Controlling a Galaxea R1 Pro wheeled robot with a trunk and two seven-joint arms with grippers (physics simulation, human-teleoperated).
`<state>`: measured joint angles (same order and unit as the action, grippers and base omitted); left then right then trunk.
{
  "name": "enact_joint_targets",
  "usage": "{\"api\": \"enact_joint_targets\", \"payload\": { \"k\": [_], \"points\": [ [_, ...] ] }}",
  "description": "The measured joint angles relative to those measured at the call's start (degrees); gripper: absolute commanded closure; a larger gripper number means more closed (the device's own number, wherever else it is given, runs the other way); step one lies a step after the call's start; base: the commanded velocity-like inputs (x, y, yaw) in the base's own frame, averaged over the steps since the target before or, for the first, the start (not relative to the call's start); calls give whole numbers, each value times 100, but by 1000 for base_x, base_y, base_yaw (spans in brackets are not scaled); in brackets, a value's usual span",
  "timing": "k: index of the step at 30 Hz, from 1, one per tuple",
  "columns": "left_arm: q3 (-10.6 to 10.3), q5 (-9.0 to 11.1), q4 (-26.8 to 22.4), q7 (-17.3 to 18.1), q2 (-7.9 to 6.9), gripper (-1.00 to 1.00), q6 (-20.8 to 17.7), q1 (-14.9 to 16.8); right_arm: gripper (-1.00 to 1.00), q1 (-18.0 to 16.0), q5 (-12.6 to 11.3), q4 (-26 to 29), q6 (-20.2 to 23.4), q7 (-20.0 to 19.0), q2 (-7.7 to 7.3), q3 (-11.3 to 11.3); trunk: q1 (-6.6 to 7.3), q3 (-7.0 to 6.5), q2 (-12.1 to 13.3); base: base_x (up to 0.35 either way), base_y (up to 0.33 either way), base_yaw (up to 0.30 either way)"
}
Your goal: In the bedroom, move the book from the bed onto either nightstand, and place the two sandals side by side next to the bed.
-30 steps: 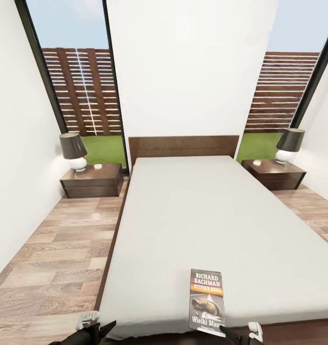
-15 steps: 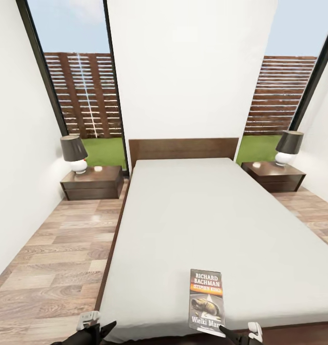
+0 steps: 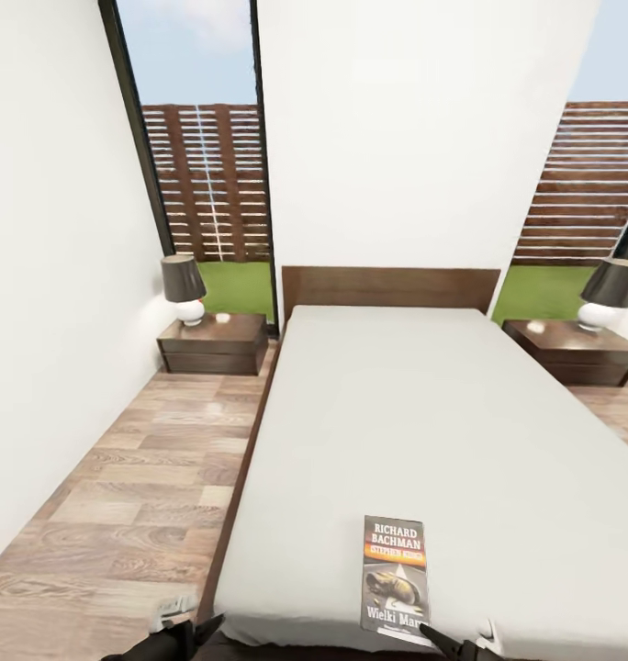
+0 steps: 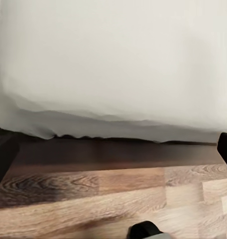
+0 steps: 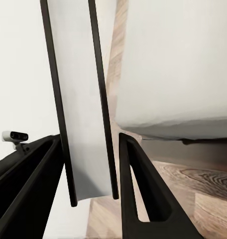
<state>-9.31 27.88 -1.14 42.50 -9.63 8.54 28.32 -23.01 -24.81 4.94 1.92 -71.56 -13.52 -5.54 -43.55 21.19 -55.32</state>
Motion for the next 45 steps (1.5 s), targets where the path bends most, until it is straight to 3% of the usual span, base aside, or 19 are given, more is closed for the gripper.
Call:
{"api": "enact_joint_targets", "payload": {
  "k": [3, 6, 9, 12, 45],
  "points": [
    [3, 0, 0, -76, 3, -100, 8, 0, 100, 0, 2, 0, 0, 12, -1, 3, 0, 0, 0, 0, 0, 288],
    [-6, -6, -1, -655, 10, -100, 18, 0, 100, 0, 7, 3, 1, 159, -1, -5, 0, 0, 0, 0, 0, 288],
    [-12, -18, -1, -1293, 161, -100, 37, 0, 100, 1, 10, 6, 2, 565, -1, -5, 0, 0, 0, 0, 0, 288],
    [-9, -31, -1, -1554, 289, -100, 50, 0, 100, 1, 9, 10, 1, 908, 7, 6, 0, 0, 0, 0, 0, 288],
    [-14, -47, -9, -1656, 338, -100, 54, -3, 100, 0, 10, 12, 0, 1061, -5, 4, 0, 0, 0, 0, 0, 288]
  ]
}}
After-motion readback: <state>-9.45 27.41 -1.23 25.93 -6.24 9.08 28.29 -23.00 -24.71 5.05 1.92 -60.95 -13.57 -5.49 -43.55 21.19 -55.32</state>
